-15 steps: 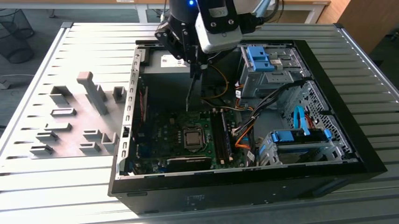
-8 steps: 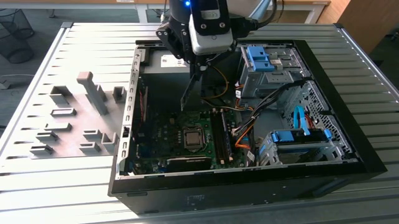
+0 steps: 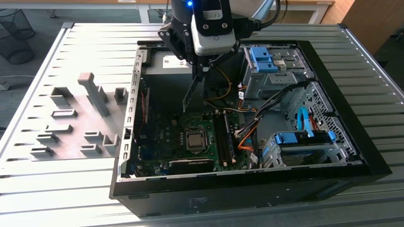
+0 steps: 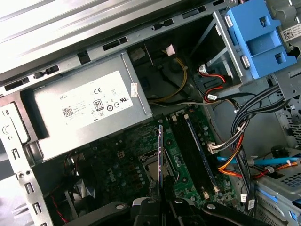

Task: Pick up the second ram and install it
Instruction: 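Insert the second ram into the second slot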

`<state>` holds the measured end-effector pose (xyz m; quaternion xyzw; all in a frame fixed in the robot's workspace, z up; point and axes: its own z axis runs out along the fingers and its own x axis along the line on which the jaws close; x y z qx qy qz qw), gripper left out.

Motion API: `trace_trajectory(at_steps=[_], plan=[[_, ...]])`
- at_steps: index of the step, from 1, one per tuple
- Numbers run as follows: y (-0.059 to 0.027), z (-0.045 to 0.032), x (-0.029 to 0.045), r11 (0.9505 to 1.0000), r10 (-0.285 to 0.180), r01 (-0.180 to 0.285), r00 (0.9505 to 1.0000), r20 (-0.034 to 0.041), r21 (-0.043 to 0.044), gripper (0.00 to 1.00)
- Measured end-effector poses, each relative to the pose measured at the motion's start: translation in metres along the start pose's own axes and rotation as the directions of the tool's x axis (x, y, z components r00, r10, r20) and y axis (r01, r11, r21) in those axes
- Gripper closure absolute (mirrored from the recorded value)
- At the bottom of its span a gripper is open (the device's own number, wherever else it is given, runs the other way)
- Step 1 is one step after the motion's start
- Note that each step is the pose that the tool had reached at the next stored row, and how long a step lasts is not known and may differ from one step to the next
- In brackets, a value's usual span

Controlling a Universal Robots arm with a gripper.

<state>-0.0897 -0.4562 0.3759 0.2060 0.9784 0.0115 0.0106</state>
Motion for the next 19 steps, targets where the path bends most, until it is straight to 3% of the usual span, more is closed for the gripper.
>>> trace_trajectory(at_steps=[9,13,19], plan=[[0.0003,0.0001,-0.0001,1.0000,0.005,-0.005,1.0000,0.0005,0.0007,0.86],[0.0003,0.0020,-0.0001,0.9985,0.055,-0.055,0.9985,0.0018,0.0017,0.86],[0.0002,0.0043,-0.0001,0.9996,-0.026,0.026,0.9996,-0.0003,0.0005,0.86]])
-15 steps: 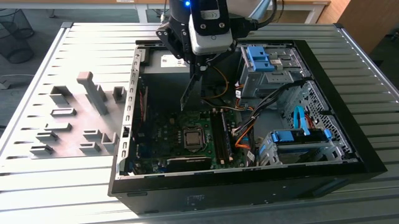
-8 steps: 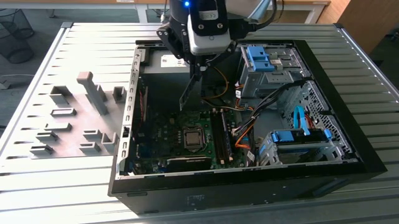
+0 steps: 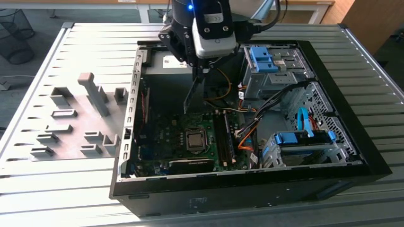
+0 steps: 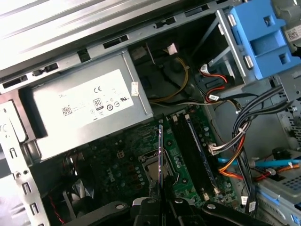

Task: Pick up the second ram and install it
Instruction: 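Insert the second ram into the second slot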

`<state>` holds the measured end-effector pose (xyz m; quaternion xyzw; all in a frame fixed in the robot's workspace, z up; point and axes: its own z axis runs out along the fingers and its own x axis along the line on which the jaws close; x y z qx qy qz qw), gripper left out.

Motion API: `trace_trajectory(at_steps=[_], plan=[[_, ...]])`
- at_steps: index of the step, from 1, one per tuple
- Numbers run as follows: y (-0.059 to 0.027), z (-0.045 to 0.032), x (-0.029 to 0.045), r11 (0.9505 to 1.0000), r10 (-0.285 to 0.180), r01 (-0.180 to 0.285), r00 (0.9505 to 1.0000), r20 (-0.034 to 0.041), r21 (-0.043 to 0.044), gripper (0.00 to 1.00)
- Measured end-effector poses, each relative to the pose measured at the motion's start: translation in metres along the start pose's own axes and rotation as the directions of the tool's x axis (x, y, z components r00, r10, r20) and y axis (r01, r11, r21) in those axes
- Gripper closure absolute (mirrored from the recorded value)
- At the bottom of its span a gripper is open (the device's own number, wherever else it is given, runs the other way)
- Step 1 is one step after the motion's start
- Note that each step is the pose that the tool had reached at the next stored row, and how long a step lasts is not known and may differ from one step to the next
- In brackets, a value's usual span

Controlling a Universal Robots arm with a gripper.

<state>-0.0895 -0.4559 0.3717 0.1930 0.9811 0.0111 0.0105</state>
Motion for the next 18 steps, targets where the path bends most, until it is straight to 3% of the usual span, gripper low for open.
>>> trace_trajectory(at_steps=[6,12,18], plan=[[0.0000,0.0024,-0.0001,0.9944,-0.106,0.106,0.9944,-0.0026,-0.0019,0.86],[0.0032,0.0040,-0.0081,0.9938,-0.111,0.111,0.9938,-0.0030,-0.0011,0.86],[0.0033,0.0040,-0.0082,0.9939,-0.110,0.110,0.9939,-0.0028,-0.0004,0.86]])
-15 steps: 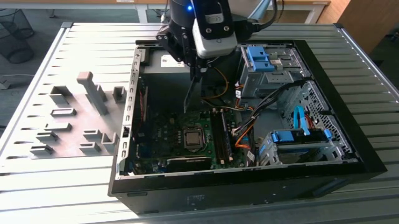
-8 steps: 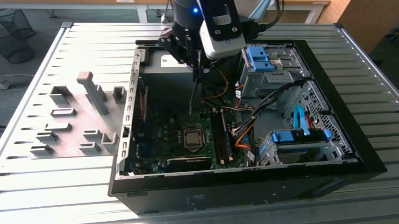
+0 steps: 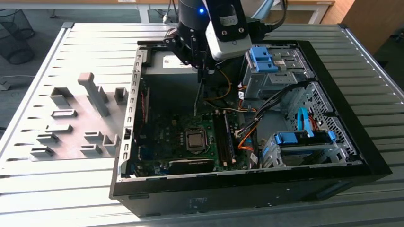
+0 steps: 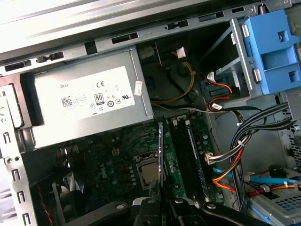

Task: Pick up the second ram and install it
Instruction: 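Insert the second ram into the second slot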

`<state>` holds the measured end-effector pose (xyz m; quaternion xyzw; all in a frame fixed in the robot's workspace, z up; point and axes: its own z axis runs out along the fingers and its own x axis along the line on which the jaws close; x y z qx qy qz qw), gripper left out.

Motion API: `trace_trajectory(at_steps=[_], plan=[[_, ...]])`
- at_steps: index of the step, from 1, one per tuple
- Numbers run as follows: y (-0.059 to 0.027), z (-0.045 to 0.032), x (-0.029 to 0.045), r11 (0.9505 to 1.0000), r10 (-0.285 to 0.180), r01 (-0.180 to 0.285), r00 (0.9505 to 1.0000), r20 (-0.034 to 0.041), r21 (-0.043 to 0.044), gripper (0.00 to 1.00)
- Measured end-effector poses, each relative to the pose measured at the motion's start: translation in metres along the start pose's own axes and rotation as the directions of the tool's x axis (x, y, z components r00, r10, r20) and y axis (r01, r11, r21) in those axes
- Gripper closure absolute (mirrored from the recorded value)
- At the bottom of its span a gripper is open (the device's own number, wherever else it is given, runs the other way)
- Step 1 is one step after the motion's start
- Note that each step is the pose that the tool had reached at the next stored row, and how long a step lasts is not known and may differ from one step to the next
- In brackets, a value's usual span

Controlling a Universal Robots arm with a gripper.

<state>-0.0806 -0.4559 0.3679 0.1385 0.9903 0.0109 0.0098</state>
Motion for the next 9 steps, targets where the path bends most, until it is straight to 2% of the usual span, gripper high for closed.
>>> trace_trajectory(at_steps=[2,4,9], plan=[[0.0000,0.0000,0.0000,0.9999,-0.010,0.010,0.9999,-0.0002,-0.0001,0.86],[0.0000,0.0003,0.0000,0.9991,-0.042,0.042,0.9991,-0.0010,-0.0007,0.86],[0.0000,0.0018,0.0000,0.9912,-0.133,0.133,0.9912,-0.0030,-0.0024,0.86]])
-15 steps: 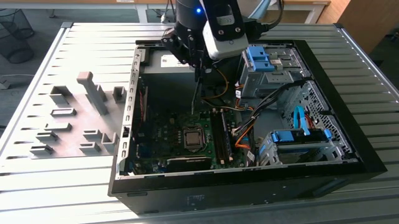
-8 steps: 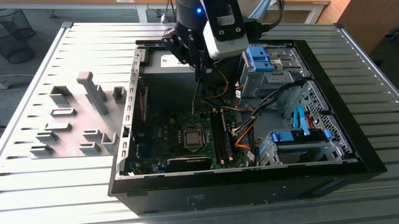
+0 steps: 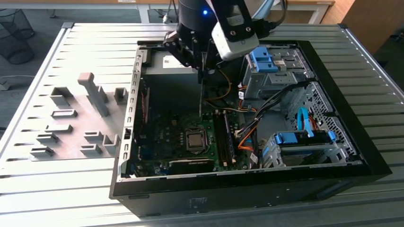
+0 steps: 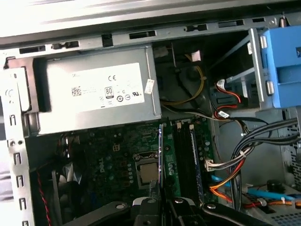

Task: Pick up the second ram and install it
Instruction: 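Insert the second ram into the second slot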

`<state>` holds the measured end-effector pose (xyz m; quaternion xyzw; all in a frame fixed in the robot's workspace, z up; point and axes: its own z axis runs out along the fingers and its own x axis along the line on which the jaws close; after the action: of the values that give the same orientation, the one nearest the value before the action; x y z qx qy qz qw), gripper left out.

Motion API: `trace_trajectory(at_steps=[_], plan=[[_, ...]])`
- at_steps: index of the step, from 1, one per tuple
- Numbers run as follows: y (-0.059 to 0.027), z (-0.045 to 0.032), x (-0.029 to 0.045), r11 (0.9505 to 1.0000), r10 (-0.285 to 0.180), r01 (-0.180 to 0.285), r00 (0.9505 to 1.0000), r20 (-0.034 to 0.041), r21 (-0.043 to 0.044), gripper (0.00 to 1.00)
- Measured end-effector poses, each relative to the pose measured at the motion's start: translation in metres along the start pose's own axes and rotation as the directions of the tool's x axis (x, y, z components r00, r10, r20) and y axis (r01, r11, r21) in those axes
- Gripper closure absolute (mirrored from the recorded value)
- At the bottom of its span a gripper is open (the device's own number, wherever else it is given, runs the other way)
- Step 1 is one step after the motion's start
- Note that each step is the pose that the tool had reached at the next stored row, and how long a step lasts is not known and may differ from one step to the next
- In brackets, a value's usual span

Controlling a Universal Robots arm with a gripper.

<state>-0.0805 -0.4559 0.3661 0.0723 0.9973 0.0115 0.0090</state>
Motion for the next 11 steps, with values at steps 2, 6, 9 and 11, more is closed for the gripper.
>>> trace_trajectory(at_steps=[2,6,9,11], plan=[[0.0000,0.0014,0.0000,0.9994,-0.036,0.036,0.9994,-0.0008,-0.0008,0.86],[0.0001,0.0064,-0.0025,0.9974,-0.072,0.072,0.9974,-0.0018,-0.0012,0.86],[0.0007,0.0097,-0.0071,0.9974,-0.073,0.073,0.9974,-0.0017,-0.0012,0.86],[0.0011,0.0126,-0.0105,0.9973,-0.073,0.073,0.9973,-0.0017,-0.0005,0.86]])
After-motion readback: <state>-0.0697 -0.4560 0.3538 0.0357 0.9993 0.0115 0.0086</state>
